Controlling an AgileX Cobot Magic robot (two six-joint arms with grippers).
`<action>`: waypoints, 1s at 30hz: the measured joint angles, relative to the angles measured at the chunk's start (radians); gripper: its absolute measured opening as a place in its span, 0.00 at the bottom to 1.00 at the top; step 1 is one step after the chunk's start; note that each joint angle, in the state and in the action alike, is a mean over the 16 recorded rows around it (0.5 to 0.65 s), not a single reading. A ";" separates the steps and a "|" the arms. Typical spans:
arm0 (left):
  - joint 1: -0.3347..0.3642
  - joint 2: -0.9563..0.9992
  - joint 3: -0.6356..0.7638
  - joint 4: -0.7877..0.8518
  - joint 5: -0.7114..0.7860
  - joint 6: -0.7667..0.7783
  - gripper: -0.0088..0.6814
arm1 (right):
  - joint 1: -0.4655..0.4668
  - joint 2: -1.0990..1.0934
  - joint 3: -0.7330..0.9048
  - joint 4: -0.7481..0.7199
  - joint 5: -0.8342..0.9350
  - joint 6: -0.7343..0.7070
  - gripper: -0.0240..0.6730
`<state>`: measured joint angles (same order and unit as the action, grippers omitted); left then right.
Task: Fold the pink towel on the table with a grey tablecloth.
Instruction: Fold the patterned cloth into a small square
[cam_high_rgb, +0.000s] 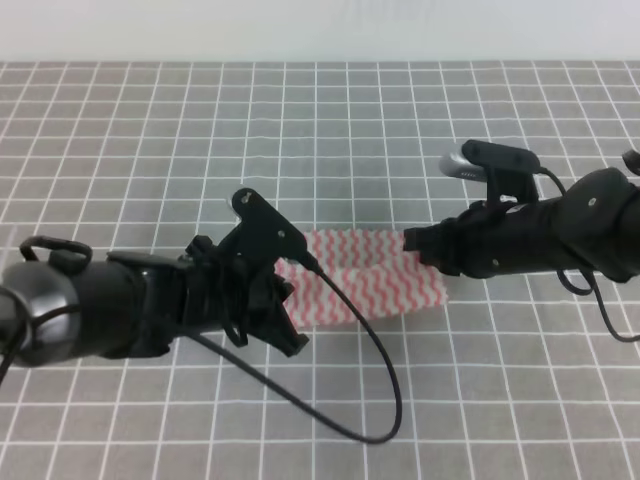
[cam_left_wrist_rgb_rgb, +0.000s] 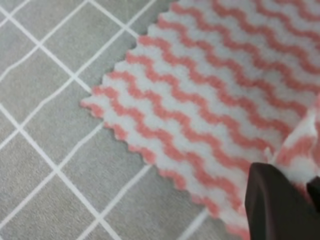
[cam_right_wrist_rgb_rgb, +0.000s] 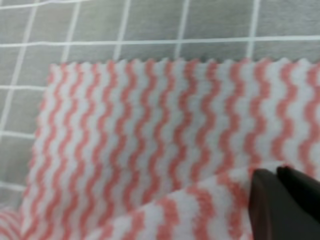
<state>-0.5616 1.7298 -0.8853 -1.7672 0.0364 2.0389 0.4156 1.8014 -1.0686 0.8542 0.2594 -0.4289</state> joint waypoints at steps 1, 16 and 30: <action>0.000 0.006 -0.005 0.002 -0.001 -0.003 0.01 | -0.005 0.006 -0.008 0.000 0.006 0.000 0.01; 0.005 0.086 -0.084 0.011 -0.042 -0.030 0.01 | -0.049 0.076 -0.075 -0.001 0.056 0.001 0.01; 0.019 0.125 -0.130 0.009 -0.057 -0.034 0.01 | -0.068 0.088 -0.079 -0.004 0.053 0.001 0.01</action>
<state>-0.5429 1.8544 -1.0155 -1.7582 -0.0206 2.0047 0.3478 1.8889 -1.1477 0.8505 0.3128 -0.4278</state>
